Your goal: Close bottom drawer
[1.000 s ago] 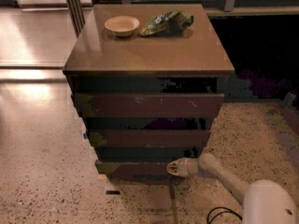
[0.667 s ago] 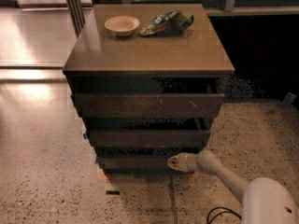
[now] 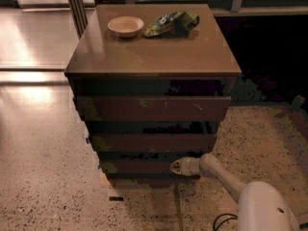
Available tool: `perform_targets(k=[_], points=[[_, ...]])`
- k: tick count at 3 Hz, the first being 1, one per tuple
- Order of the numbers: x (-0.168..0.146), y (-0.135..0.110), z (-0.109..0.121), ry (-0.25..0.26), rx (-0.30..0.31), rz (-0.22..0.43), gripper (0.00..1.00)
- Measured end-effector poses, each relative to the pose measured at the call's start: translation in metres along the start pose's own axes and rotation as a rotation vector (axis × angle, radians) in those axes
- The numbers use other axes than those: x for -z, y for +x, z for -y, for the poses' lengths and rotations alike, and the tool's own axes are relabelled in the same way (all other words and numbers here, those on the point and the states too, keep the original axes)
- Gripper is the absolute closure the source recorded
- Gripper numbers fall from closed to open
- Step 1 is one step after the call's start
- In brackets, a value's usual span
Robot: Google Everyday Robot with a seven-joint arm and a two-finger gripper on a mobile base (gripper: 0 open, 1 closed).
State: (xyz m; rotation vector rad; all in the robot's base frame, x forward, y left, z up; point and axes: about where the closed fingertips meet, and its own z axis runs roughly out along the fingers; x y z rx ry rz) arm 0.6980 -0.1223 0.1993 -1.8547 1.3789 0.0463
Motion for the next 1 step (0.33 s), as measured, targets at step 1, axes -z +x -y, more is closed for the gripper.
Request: perform_targets(k=[1], points=[[0.0000,0.0000,0.0000,0.000,0.000,0.000,1.00]])
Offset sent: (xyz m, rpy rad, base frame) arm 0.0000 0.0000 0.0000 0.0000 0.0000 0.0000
